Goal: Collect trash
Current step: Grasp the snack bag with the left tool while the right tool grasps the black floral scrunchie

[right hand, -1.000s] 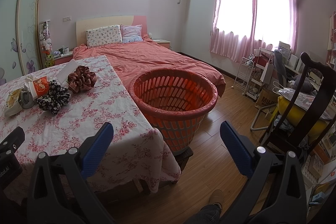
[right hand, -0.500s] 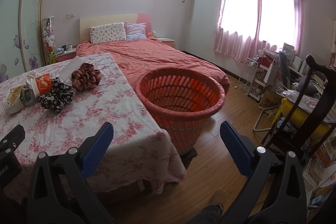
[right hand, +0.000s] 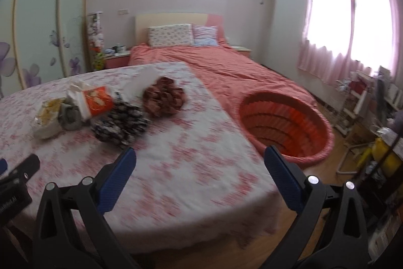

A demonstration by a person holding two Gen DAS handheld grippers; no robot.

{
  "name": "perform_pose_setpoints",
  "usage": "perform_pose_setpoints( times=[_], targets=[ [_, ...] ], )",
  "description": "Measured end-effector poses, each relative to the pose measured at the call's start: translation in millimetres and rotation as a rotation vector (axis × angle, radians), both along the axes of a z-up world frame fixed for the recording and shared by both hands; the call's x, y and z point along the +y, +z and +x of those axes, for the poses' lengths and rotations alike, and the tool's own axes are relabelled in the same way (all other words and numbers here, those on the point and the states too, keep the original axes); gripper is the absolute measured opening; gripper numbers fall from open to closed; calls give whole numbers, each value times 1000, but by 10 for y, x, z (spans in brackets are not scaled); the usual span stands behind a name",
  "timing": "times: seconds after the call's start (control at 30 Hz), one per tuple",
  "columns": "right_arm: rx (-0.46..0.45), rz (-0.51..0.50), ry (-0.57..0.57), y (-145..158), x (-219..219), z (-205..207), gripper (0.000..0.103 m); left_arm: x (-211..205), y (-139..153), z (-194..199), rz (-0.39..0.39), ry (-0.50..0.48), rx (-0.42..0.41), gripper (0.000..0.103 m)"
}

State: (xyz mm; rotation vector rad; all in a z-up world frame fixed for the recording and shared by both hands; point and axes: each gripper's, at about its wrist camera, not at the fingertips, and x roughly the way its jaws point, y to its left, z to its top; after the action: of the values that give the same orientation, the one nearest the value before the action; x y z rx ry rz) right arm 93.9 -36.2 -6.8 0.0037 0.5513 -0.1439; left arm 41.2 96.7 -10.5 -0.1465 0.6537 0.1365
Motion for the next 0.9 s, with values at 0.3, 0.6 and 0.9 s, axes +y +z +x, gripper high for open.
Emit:
perform_pose_setpoints(
  times=[0.3, 0.6, 0.9],
  targets=[
    [67, 102, 139, -54, 456, 623, 73, 401, -27, 112, 5, 69, -16, 101],
    [176, 110, 177, -329, 744, 1067, 67, 635, -110, 246, -20, 107, 11, 101],
    [276, 154, 187, -563, 648, 1119, 16, 768, -119, 428, -49, 114, 29, 101]
  ],
)
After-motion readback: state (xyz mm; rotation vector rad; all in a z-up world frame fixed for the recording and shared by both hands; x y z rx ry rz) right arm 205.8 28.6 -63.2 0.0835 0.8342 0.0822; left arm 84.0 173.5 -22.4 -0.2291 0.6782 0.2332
